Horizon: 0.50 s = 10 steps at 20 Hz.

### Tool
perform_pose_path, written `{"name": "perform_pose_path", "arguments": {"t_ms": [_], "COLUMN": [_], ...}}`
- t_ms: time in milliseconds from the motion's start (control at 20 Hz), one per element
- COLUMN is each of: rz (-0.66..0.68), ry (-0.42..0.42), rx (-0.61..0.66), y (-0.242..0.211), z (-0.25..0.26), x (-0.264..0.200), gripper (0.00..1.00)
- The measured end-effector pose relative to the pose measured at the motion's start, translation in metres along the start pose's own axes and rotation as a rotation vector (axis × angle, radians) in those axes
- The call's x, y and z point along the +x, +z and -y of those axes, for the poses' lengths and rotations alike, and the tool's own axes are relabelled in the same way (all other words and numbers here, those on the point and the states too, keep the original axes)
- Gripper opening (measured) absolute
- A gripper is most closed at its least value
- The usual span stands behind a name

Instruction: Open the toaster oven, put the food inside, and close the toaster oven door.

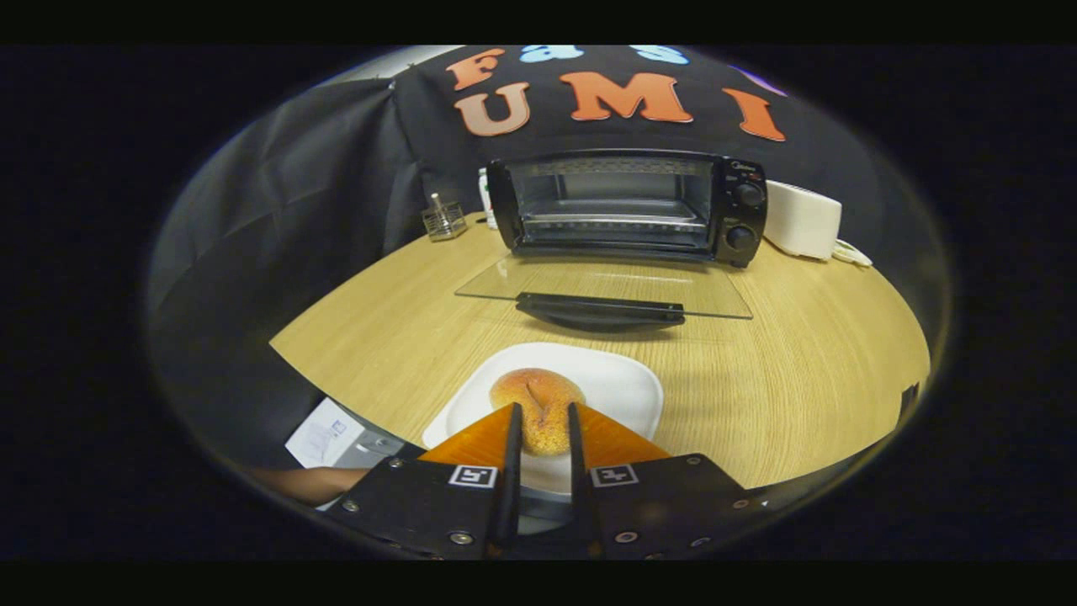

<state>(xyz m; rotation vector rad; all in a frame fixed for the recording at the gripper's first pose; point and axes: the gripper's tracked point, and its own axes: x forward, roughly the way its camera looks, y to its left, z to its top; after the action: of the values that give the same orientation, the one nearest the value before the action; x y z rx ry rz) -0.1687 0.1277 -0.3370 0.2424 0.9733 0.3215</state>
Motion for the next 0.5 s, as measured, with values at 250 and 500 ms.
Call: {"name": "perform_pose_path", "arguments": {"t_ms": [250,500], "rz": [0.133,0.263], "ry": [0.065,0.129], "rx": [0.164,0.378], "y": [0.044,0.095], "z": [-0.007,-0.007], "x": [-0.006,0.003], "gripper": [0.25,0.25]}}
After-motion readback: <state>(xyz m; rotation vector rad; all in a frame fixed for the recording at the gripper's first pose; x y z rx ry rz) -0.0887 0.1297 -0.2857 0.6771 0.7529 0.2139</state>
